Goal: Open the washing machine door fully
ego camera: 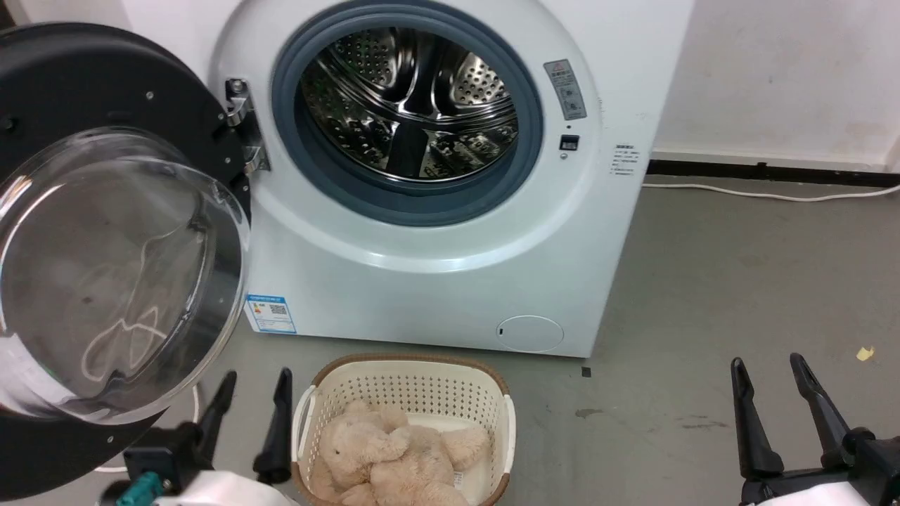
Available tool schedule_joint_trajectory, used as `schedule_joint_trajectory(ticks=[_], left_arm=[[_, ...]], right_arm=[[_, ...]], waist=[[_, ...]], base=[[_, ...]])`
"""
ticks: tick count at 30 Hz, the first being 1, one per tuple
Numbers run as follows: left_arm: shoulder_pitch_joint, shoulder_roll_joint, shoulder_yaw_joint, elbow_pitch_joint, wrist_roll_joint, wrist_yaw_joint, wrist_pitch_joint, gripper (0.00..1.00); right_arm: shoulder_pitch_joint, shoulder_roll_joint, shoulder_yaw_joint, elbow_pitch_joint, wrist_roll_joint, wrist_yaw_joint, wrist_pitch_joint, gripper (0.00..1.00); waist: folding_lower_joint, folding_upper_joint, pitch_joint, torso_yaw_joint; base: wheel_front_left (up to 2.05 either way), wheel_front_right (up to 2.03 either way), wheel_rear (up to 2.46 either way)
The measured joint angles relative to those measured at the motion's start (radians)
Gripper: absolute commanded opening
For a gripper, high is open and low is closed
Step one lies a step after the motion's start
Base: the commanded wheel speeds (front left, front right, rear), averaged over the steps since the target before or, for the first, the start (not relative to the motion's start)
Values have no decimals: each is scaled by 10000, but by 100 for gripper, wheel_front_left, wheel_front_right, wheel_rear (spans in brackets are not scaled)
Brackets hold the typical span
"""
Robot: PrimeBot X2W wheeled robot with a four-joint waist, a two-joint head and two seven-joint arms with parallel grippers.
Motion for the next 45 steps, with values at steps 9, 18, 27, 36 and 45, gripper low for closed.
schedule_joint_trajectory(ticks=[9,18,27,36,45], left_arm=[[322,-282,-234,337,192,167,-378,100],[269,-148,-334,504,247,35,-541,100],[195,-127,-422,554,339,59,-550,100],[94,-134,-437,566,324,52,-523,0],[93,-305,-276,568,619,-40,-401,0]], right_arm=[[125,6,86,52,0,0,236,100],[125,6,132,79,-86,0,272,100],[125,6,159,196,-82,0,303,100],[118,6,153,353,-84,0,362,0],[101,6,188,385,-100,0,454,0]], waist=[[1,0,-78,-114],[1,0,-130,-99],[1,0,-114,-99],[1,0,-79,-78],[1,0,-31,-87]], base=[[0,0,0],[0,0,0],[0,0,0],[0,0,0],[0,0,0]])
